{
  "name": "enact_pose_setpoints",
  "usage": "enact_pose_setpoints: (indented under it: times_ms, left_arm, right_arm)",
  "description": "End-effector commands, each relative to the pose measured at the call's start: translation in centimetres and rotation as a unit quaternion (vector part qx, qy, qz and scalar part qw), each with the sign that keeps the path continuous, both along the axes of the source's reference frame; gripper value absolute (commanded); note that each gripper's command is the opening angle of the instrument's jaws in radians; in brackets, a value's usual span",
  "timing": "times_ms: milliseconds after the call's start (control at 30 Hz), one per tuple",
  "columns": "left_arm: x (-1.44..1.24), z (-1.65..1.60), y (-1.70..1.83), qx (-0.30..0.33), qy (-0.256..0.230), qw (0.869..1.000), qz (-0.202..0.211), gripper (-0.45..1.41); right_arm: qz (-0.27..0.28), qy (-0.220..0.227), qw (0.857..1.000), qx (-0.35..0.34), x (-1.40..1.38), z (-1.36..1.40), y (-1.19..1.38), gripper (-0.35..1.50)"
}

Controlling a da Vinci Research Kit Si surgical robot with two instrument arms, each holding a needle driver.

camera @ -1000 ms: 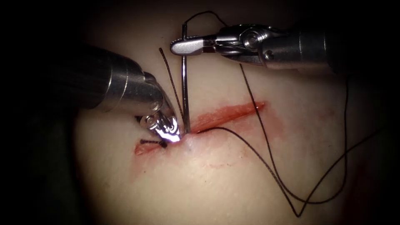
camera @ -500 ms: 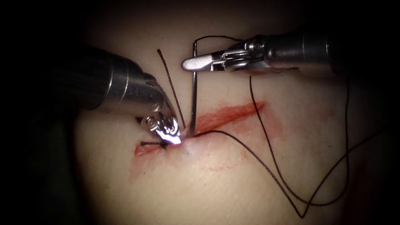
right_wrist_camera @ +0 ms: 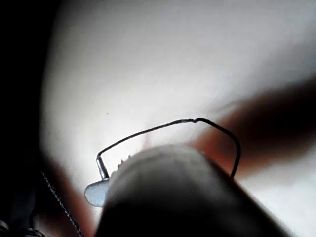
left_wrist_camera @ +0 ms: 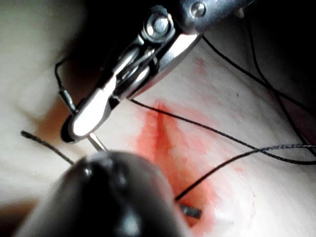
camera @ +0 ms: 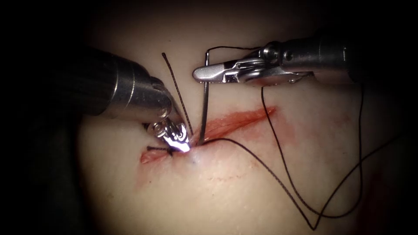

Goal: Wound Closure

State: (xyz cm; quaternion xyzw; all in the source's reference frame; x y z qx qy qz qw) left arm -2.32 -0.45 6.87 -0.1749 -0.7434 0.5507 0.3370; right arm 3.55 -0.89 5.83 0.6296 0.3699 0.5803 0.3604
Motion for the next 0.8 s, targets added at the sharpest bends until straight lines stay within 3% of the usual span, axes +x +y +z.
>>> enact_pose_setpoints:
  times_ms: [33, 300, 800]
  left_arm:
    - [-0.04, 0.05, -0.01, 0.0, 0.0, 1.0, 0.0, -0.45]
    - [-0.04, 0.05, -0.01, 0.0, 0.0, 1.0, 0.001, -0.45]
    - [-0.04, 0.05, -0.01, 0.0, -0.001, 1.0, 0.001, -0.45]
  right_arm:
    - [0.001, 0.003, 1.0, 0.008, 0.11, -0.01, 0.0, -0.35]
    - [0.001, -0.001, 0.998, 0.066, 0.09, -0.04, -0.19, -0.35]
    - [0.001, -0.007, 0.995, 0.104, 0.13, -0.1, -0.32, -0.35]
